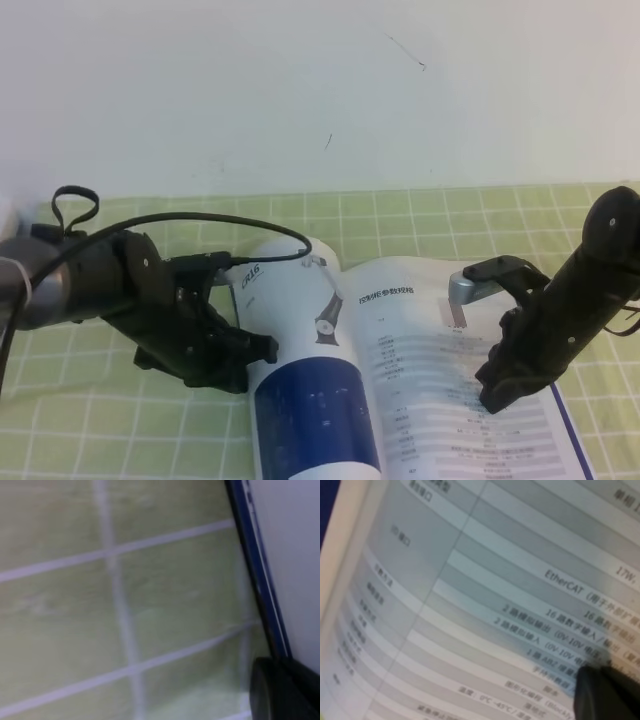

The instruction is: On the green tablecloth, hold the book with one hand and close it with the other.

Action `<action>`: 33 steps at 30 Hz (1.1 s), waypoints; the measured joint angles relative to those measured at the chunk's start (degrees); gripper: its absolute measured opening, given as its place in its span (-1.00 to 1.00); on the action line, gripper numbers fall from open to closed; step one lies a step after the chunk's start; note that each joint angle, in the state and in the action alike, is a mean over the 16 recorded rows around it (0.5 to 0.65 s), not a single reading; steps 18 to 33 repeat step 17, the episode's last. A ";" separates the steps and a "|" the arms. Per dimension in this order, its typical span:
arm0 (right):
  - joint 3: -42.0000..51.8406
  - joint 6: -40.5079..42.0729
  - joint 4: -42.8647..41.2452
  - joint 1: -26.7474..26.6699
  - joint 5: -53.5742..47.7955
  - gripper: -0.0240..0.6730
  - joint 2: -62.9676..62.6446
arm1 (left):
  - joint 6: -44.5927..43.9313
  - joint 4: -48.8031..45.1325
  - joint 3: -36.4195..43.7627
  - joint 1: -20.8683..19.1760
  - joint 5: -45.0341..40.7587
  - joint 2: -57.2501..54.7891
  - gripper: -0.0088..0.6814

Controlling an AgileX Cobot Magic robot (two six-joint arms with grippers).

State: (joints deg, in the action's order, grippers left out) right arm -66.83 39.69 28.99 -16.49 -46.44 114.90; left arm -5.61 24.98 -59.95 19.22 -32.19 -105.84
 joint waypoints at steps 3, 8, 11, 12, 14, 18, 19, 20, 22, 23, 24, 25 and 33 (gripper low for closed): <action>0.00 0.58 0.60 0.00 0.23 -0.94 0.04 | -8.73 10.86 0.00 0.00 0.27 -0.09 -0.98; -0.56 1.53 0.50 0.00 0.27 -0.94 -0.09 | -25.41 29.72 0.00 0.03 -1.69 -0.17 -0.98; -1.40 1.44 -0.81 0.00 -0.10 -0.94 -0.58 | -34.04 39.25 0.00 0.05 -3.44 -0.17 -0.98; -1.50 1.56 -0.86 0.00 -0.10 -0.94 -0.62 | -35.90 41.31 0.00 0.05 -3.75 -0.17 -0.98; -1.75 1.73 -1.08 0.00 -0.16 -0.94 -0.72 | -39.92 45.61 0.00 0.06 -4.54 -0.17 -0.98; -2.33 1.78 -2.03 0.00 -0.46 -0.94 -0.99 | -46.16 52.00 0.00 0.08 -6.28 -0.17 -0.98; -2.33 1.78 -2.03 0.00 -0.46 -0.94 -0.99 | -46.16 52.00 0.00 0.08 -6.28 -0.17 -0.98; -2.33 1.78 -2.03 0.00 -0.46 -0.94 -0.99 | -46.16 52.00 0.00 0.08 -6.28 -0.17 -0.98; -2.33 1.78 -2.03 0.00 -0.46 -0.94 -0.99 | -46.16 52.00 0.00 0.08 -6.28 -0.17 -0.98; -2.33 1.78 -2.03 0.00 -0.46 -0.94 -0.99 | -46.16 52.00 0.00 0.08 -6.28 -0.17 -0.98; -2.33 1.78 -2.03 0.00 -0.46 -0.94 -0.99 | -46.16 52.00 0.00 0.08 -6.28 -0.17 -0.98; -2.33 1.78 -2.03 0.00 -0.46 -0.94 -0.99 | -46.16 52.00 0.00 0.08 -6.28 -0.17 -0.98; -2.33 1.78 -2.03 0.00 -0.46 -0.94 -0.99 | -46.16 52.00 0.00 0.08 -6.28 -0.17 -0.98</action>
